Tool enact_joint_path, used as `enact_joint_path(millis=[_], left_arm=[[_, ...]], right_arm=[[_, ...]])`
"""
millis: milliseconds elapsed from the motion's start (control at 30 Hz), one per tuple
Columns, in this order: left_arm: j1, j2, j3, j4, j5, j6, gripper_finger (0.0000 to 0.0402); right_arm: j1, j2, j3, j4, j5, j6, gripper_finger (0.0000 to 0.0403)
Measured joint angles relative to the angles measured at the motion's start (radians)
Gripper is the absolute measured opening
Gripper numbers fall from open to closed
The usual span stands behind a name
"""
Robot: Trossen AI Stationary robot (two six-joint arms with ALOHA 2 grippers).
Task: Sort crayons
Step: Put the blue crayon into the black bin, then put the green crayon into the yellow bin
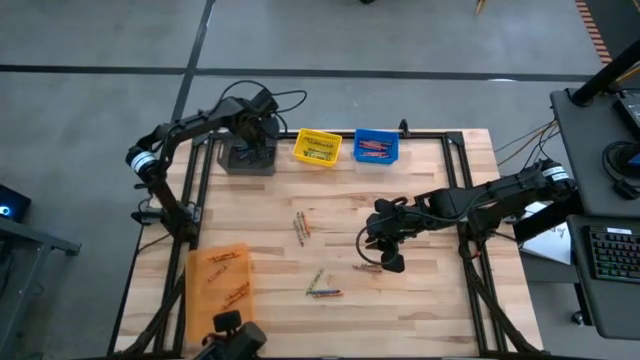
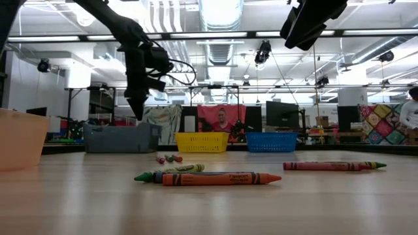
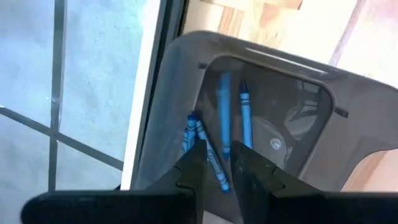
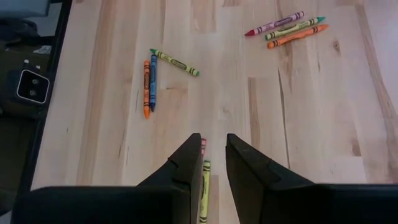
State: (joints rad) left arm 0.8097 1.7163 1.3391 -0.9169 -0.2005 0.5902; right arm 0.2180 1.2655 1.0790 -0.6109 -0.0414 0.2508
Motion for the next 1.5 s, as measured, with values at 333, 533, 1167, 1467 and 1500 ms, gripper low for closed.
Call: enact_joint_path(millis=[333, 533, 1167, 1467, 1500], left_arm=[[0.002, -0.030, 0.007, -0.003, 0.000, -0.042, 0.0077], [-0.013, -0.114, 0.004, 0.001, 0.115, -0.198, 0.0077], [-0.392, -0.678, -0.402, 0.522, 0.268, -0.589, 0.0077], [-0.537, -0.805, -0.584, 0.721, 0.262, -0.713, 0.0077], [-0.544, -0.813, -0.599, 0.738, 0.262, -0.726, 0.0077]], right_arm=[[0.000, 0.000, 0.000, 0.009, 0.014, 0.000, 0.0063], [0.000, 0.000, 0.000, 0.025, 0.019, 0.001, 0.0063], [0.000, 0.099, 0.014, -0.029, 0.067, 0.265, 0.0063], [0.020, 0.172, 0.028, -0.205, -0.018, 0.333, 0.0063], [0.025, 0.174, 0.028, -0.231, -0.019, 0.333, 0.0063]])
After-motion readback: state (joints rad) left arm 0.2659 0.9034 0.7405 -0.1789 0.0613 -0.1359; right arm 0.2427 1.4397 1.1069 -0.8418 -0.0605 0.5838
